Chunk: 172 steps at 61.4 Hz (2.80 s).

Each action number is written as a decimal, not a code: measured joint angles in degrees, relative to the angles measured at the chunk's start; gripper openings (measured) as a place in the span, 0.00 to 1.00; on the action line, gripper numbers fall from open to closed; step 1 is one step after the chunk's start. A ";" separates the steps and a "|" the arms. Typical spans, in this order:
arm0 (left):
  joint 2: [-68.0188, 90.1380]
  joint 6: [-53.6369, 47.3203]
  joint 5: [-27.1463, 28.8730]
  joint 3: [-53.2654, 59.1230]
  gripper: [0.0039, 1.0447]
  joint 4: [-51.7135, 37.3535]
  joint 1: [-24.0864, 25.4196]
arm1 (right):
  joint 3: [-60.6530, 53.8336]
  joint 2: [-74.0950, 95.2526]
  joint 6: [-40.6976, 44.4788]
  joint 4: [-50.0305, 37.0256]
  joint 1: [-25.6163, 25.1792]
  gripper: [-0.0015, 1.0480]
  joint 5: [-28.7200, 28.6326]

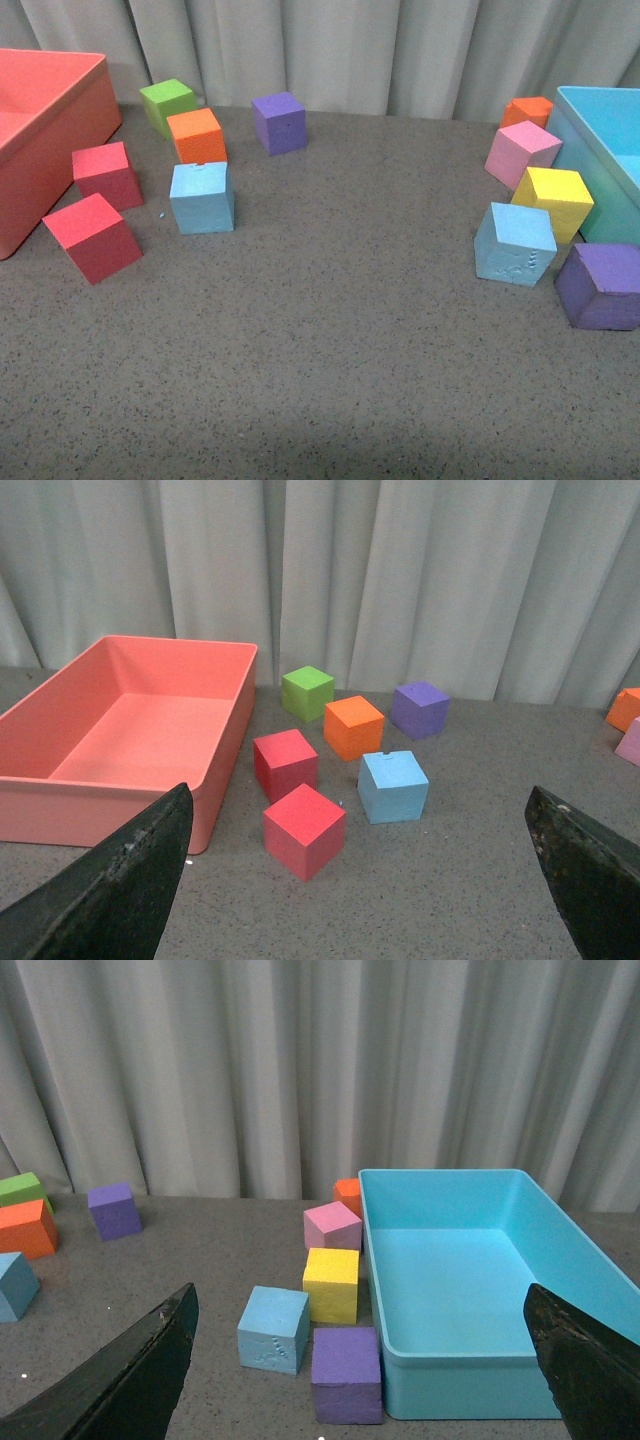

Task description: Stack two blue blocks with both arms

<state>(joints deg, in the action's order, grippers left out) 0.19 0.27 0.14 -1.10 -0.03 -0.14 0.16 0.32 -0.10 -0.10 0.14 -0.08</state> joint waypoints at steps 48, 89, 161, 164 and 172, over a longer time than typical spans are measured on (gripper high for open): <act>0.00 0.00 0.00 0.00 0.94 0.00 0.00 | 34.40 80.61 -6.64 -14.91 6.32 0.91 4.92; 0.00 0.00 0.00 0.00 0.94 0.00 0.00 | 67.01 115.58 -14.84 9.09 9.84 0.91 5.46; 0.00 0.00 0.00 0.00 0.94 0.00 0.00 | 77.79 128.56 -17.84 14.64 10.08 0.46 6.93; 0.00 0.00 0.00 0.00 0.94 0.00 0.00 | 77.79 128.45 -17.81 14.60 10.10 0.46 6.84; 0.00 0.00 -0.02 0.00 0.94 0.00 0.00 | 77.79 127.49 -17.94 14.58 10.43 0.45 5.62</act>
<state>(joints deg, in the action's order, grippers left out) 0.19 0.27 0.12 -1.10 -0.03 -0.14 77.95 127.81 -18.04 14.48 10.57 5.54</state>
